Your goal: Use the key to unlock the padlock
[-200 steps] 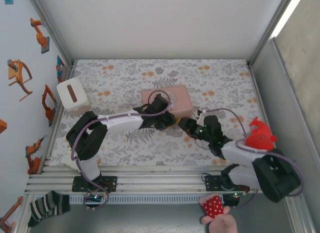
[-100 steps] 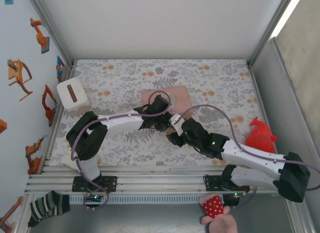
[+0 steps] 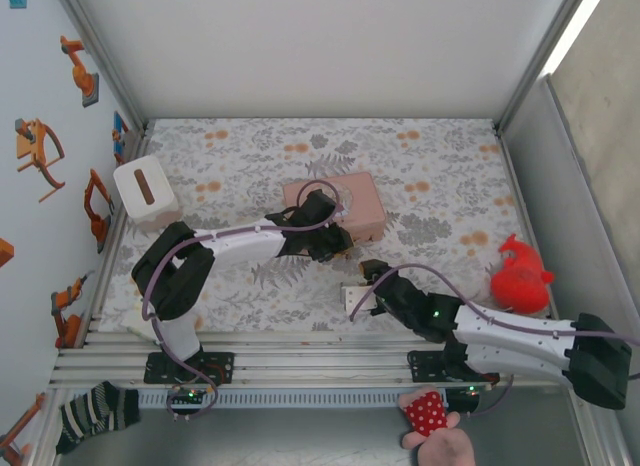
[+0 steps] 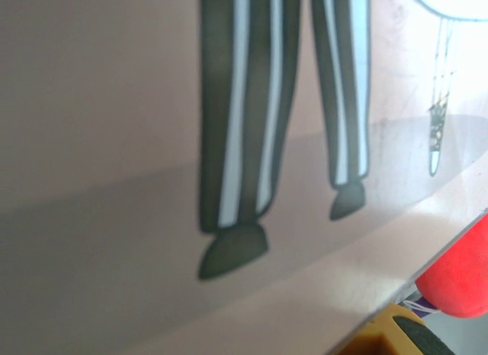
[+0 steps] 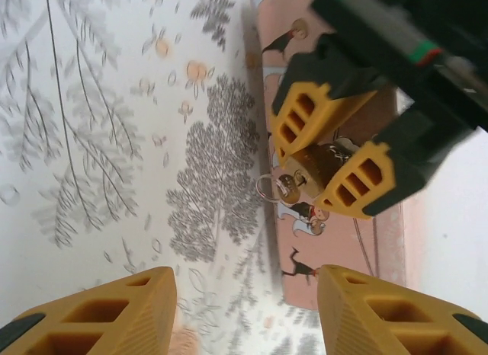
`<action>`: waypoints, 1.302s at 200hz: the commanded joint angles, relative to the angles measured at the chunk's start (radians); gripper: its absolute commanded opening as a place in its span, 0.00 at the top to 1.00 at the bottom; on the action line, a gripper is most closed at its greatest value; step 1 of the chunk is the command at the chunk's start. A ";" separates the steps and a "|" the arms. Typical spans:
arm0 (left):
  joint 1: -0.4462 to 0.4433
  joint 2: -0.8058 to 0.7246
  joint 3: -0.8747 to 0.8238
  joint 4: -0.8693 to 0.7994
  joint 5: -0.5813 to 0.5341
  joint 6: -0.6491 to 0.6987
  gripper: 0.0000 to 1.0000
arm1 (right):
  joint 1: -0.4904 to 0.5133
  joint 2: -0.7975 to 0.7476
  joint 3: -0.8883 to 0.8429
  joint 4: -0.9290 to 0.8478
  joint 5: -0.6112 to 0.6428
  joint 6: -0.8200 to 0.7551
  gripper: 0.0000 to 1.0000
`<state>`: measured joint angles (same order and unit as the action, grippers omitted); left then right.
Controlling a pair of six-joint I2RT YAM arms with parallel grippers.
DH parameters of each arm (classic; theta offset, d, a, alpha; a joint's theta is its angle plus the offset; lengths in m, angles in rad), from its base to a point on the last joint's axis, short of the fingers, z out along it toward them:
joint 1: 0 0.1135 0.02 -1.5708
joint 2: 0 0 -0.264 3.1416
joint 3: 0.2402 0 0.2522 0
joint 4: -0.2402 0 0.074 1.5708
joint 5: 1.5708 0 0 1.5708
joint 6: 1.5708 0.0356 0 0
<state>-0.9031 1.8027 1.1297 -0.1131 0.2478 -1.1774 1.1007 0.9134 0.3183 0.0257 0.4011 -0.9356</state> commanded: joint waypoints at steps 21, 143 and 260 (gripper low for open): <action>0.004 -0.028 0.059 0.067 0.074 0.013 0.94 | -0.009 0.117 -0.039 0.341 0.129 -0.299 0.66; 0.009 -0.011 0.060 0.085 0.099 0.015 0.94 | -0.044 0.283 -0.083 0.513 0.129 -0.346 0.69; 0.029 0.006 0.081 0.046 0.122 0.034 0.94 | 0.077 0.435 -0.144 0.800 0.248 -0.443 0.69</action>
<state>-0.8818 1.8229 1.1568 -0.1375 0.3084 -1.1629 1.1717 1.3190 0.1822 0.7094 0.6064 -1.3663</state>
